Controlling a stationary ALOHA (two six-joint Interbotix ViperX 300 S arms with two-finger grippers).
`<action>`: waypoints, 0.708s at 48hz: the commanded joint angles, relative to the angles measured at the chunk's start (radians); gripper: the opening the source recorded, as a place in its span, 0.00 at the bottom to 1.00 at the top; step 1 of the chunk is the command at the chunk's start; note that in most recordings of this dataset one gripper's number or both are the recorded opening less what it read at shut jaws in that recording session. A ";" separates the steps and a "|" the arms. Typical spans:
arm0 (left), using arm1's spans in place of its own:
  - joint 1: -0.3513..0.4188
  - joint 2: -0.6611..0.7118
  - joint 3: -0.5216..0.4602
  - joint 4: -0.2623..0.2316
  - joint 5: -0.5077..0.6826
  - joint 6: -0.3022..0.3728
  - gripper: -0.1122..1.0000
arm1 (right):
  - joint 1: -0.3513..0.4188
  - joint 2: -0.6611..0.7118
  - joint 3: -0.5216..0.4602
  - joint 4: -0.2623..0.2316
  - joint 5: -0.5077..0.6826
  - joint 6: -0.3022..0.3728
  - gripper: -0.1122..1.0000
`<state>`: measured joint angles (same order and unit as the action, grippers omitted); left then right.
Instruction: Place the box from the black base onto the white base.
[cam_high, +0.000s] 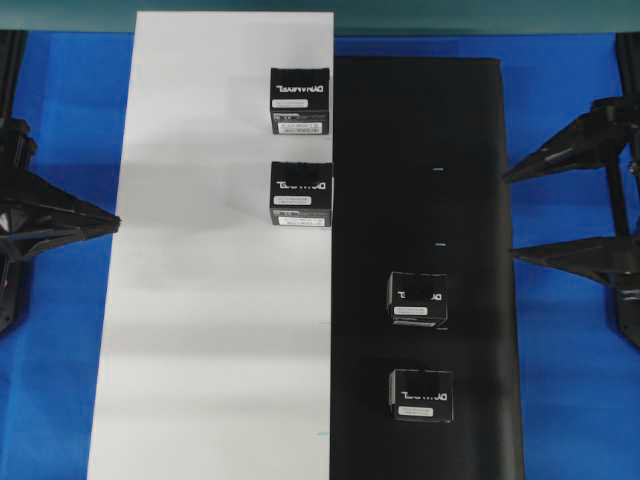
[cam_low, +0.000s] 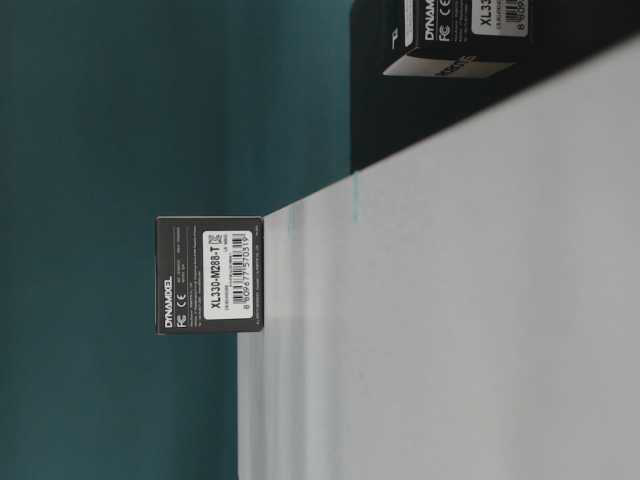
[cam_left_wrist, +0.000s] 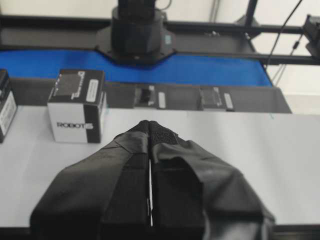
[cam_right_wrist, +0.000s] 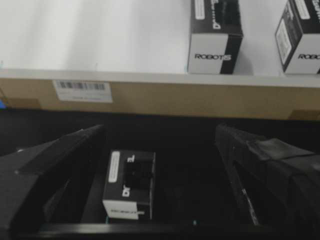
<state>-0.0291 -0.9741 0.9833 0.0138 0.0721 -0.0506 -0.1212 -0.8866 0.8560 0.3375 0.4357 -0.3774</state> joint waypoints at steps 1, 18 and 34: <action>-0.002 -0.002 -0.026 0.003 -0.005 0.003 0.06 | 0.002 -0.018 0.008 0.003 0.005 0.003 0.99; -0.002 -0.003 -0.020 0.003 0.020 0.000 0.06 | 0.005 -0.057 0.044 0.003 0.002 0.005 0.99; 0.000 -0.006 -0.020 0.003 0.020 0.000 0.06 | 0.006 -0.074 0.055 0.003 0.000 0.005 0.99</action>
<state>-0.0291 -0.9833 0.9817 0.0138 0.0966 -0.0522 -0.1166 -0.9587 0.9143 0.3375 0.4449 -0.3728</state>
